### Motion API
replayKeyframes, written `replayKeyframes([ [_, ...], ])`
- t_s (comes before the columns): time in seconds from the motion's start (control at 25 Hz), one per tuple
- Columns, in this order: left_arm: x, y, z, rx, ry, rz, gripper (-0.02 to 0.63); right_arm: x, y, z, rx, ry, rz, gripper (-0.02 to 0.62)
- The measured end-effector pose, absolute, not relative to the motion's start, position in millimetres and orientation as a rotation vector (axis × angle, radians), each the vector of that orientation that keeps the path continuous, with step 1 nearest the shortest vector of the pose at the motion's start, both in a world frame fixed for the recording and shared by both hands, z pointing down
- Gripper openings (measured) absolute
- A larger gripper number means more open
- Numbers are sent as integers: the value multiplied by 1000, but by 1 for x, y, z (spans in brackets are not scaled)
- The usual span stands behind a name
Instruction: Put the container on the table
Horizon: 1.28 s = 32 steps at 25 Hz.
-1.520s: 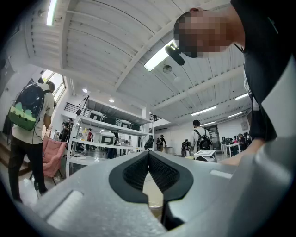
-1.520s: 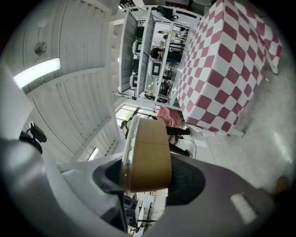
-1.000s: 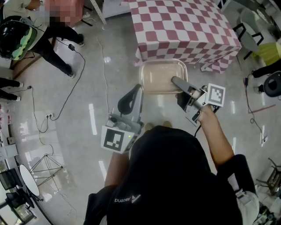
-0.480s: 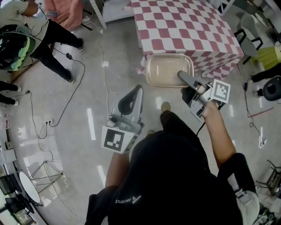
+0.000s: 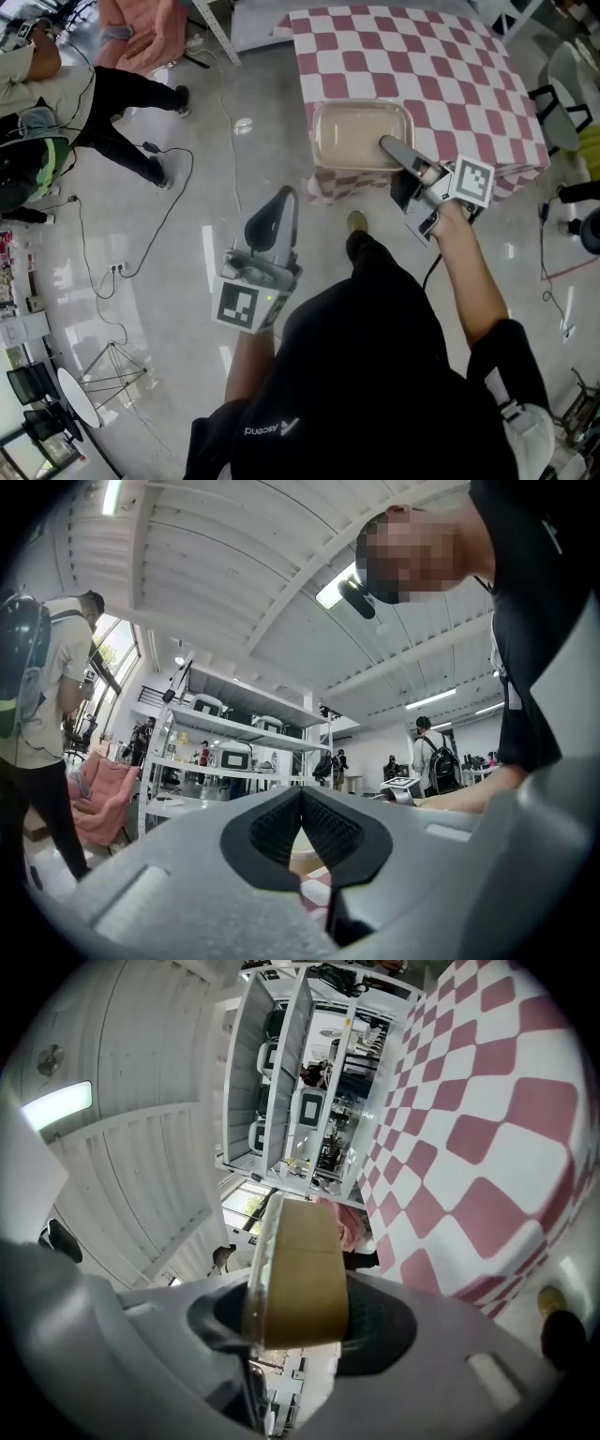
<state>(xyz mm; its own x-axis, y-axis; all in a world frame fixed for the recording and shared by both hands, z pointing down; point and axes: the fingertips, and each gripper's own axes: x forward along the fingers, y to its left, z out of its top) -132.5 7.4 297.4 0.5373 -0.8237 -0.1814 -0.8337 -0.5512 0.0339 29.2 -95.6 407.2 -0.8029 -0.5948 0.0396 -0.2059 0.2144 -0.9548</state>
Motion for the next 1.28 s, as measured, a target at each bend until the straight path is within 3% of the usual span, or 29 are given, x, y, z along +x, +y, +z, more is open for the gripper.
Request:
replayKeyframes([
  [0.56,-109,-211,312,-2645,1603,130,9,38,-347,463,-889,2209,-1788,207],
  [1.28,-129,-316,335,-2785,1483,170,9,8,-418,537,-1054,2163,-1991,223],
])
